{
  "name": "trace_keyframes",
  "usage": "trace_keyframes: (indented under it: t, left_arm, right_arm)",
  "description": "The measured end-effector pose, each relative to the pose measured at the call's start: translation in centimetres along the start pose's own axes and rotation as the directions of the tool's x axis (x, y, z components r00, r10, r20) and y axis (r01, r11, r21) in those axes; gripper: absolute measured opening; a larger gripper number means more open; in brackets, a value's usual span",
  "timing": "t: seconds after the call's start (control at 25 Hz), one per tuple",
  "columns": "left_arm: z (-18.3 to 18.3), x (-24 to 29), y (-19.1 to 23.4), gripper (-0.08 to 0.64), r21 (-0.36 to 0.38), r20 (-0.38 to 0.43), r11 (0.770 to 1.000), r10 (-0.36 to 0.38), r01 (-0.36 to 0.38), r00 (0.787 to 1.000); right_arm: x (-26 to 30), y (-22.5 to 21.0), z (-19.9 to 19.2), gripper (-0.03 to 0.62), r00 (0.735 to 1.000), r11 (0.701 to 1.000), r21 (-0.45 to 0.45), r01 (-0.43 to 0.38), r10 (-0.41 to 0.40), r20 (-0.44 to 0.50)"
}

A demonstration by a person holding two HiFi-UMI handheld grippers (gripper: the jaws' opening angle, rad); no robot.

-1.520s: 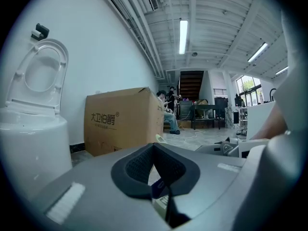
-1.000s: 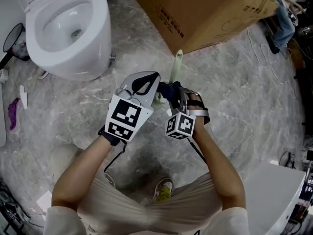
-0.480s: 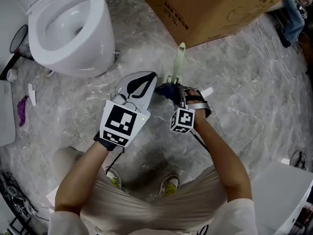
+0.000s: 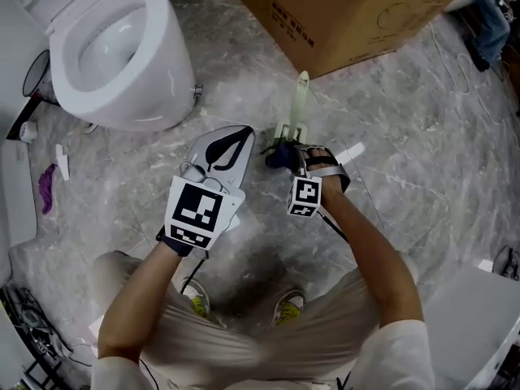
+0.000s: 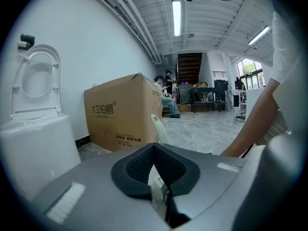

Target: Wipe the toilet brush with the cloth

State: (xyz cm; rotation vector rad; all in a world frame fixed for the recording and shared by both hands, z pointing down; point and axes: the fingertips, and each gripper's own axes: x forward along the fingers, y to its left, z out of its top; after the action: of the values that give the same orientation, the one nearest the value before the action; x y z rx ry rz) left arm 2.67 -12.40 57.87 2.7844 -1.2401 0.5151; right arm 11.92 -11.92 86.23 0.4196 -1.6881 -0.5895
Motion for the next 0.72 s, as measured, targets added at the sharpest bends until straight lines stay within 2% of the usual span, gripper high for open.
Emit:
trace_keyframes:
  t: [0.12,0.24,0.36,0.44,0.52,0.64,0.72]
  left_arm:
    - [0.0,0.4,-0.2,0.002,-0.025,-0.001,0.999,-0.038,0.038,0.999]
    - [0.1,1.2,-0.2,0.002,0.004,-0.014,0.996,-0.09,0.09,0.996]
    - [-0.5,2.1,0.4,0.002,0.02,-0.018,0.996,-0.092,0.092,0.996]
    - [-1.0,2.8,0.8,0.002,0.003,-0.018,0.997,-0.081,0.081,0.997]
    - [-0.7,3.8,0.0,0.002,0.019,-0.013,0.993,-0.116,0.117,0.993]
    - [0.5,4.4,-1.4,0.002,0.055,0.02,0.983,-0.174,0.173,0.985]
    - [1.4,4.8,-1.6,0.002,0.056,0.042,0.981,-0.186,0.184,0.982]
  right_arm:
    - [-2.0,1.6,0.9,0.166,0.994,0.987,0.121,-0.108,0.106,0.022]
    - [-5.8,1.1,2.4,0.163,0.975,0.959,0.202,-0.196,0.17,0.142]
    - [-8.3,-0.8,1.7,0.161,0.956,0.915,0.314,-0.252,0.185,0.226]
    - [-8.4,-2.3,0.6,0.16,0.959,0.902,0.363,-0.235,0.153,0.239]
    - [-8.0,-3.2,-0.6,0.16,0.97,0.911,0.368,-0.189,0.113,0.217]
    - [-6.9,-3.2,-3.1,0.16,0.991,0.96,0.26,-0.105,0.078,0.111]
    - [-6.4,-3.5,-5.2,0.16,0.998,0.976,0.21,-0.065,0.059,0.036]
